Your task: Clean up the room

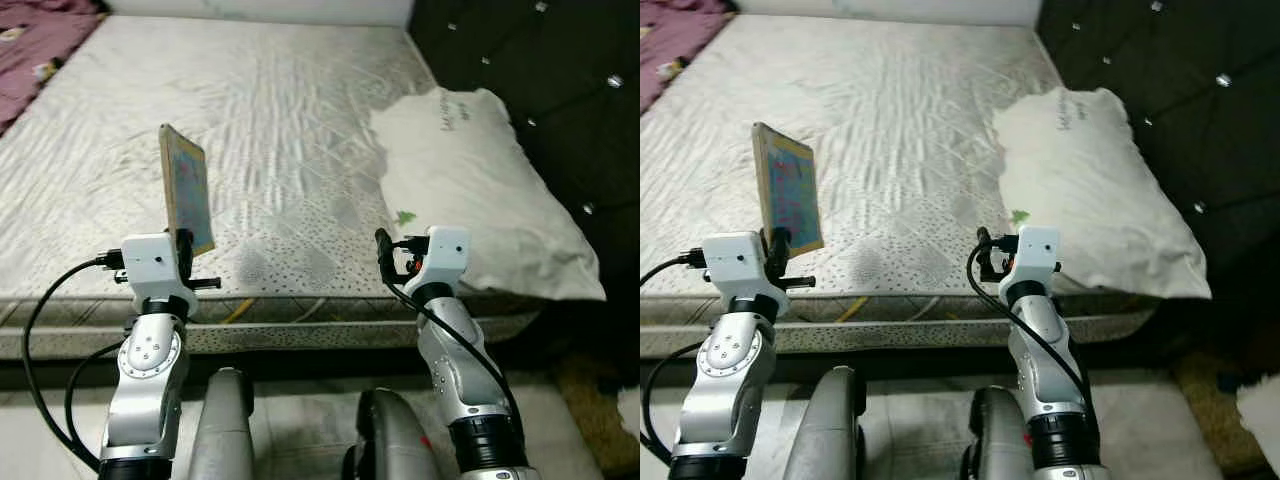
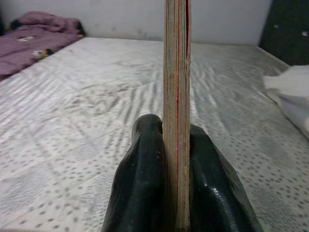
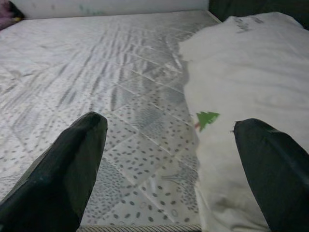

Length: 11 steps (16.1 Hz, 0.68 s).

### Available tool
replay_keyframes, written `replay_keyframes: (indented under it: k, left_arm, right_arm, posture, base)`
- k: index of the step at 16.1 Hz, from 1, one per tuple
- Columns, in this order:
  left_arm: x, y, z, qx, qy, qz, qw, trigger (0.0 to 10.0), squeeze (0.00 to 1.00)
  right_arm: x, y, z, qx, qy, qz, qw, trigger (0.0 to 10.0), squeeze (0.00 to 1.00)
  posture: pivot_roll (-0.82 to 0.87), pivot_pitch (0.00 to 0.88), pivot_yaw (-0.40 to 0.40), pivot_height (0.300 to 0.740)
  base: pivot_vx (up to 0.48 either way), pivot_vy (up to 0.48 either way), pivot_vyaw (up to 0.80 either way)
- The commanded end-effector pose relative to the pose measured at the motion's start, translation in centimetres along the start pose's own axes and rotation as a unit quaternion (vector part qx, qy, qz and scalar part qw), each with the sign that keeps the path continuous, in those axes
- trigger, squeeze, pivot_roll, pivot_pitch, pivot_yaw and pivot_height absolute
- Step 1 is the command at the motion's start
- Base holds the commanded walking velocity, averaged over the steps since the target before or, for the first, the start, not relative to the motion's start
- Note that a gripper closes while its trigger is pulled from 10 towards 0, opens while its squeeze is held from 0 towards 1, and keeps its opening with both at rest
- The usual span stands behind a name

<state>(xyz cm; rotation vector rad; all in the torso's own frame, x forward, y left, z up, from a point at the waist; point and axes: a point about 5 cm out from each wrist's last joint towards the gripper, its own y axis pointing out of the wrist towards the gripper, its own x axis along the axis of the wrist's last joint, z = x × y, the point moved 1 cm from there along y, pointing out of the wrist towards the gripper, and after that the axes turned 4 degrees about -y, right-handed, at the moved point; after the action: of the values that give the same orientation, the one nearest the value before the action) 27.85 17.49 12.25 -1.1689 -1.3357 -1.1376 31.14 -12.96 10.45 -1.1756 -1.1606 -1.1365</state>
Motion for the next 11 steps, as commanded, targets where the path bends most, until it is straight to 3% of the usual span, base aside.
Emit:
replay_keyframes:
  k: [1, 5, 11]
  left_arm:
    - [1.33, 0.34, -0.5, -0.013, -0.003, -0.029, 0.999, 10.0, 0.0]
    - [1.32, 0.45, -0.52, -0.014, -0.006, -0.03, 0.999, 10.0, 0.0]
    - [1.61, 0.61, 0.23, -0.01, -0.007, -0.036, 0.999, 10.0, 0.0]
  right_arm:
    - [0.36, 0.22, -0.04, 0.003, -0.001, -0.006, 1.0, 10.0, 0.0]
    - [0.34, 0.31, -0.01, 0.004, -0.001, -0.007, 1.0, 10.0, 0.0]
    - [0.25, 0.33, -0.08, 0.002, -0.002, -0.006, 1.0, 10.0, 0.0]
  posture:
    - [0.05, 0.112, -0.043, 0.599]
    - [0.05, 0.107, -0.044, 0.565]
    - [0.05, 0.095, -0.045, 0.565]
  base:
    - [0.0, 0.0, 0.0]
    - [0.0, 0.0, 0.0]
    - [0.0, 0.0, 0.0]
